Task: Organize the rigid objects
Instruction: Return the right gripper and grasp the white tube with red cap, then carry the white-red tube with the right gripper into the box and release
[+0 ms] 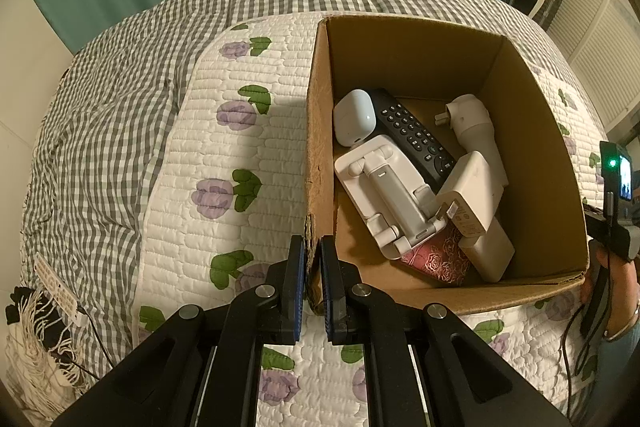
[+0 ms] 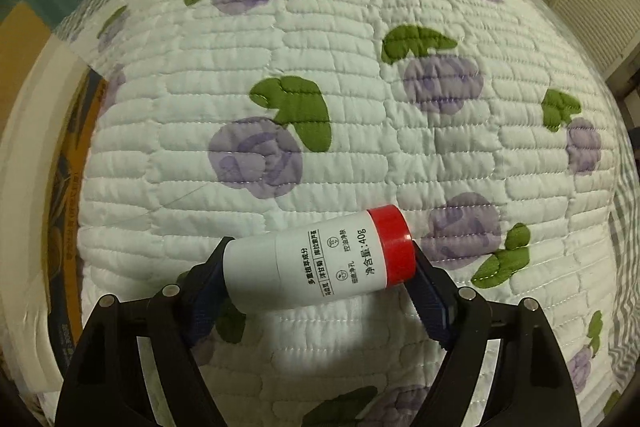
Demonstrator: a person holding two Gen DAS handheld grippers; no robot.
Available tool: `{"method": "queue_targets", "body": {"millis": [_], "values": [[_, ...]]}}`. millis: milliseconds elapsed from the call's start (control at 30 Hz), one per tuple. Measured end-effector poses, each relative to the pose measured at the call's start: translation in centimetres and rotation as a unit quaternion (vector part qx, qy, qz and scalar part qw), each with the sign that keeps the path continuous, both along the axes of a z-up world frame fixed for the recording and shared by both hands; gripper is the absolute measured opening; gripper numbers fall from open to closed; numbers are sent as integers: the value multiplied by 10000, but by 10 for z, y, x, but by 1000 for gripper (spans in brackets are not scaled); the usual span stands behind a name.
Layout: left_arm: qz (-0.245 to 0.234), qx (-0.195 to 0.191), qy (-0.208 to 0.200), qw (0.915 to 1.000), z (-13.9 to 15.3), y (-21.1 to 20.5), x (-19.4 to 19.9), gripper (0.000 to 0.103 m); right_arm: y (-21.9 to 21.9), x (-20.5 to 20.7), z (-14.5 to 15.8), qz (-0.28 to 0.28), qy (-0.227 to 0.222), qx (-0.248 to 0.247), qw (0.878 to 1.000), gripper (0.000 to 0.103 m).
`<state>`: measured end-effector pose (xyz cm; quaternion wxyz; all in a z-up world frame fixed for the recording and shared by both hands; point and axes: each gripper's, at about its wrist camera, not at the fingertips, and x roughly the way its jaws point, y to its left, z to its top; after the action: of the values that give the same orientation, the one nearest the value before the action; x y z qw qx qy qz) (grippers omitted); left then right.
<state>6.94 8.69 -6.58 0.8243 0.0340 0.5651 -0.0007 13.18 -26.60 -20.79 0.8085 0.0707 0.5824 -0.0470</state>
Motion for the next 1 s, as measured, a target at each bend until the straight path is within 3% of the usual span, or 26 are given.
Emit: {"method": "queue_targets", "body": {"millis": [233, 433, 733, 867, 1000], "values": [[6, -24, 3, 10000, 0, 0, 0, 7, 12, -22, 32, 272, -471, -103, 9985, 80], [2, -31, 2, 10000, 0, 1, -1, 7, 22, -29, 90, 500, -1026, 0, 9935, 80], [7, -66, 7, 10000, 2, 1, 0, 7, 59, -23, 215, 1335, -2265, 173, 9647, 81], [9, -62, 5, 10000, 1, 1, 0, 7, 89, -19, 252, 1759, -2617, 205, 9488, 81], [5, -65, 10, 10000, 1, 1, 0, 7, 119, -15, 261, 2163, -2728, 295, 9370, 81]]}}
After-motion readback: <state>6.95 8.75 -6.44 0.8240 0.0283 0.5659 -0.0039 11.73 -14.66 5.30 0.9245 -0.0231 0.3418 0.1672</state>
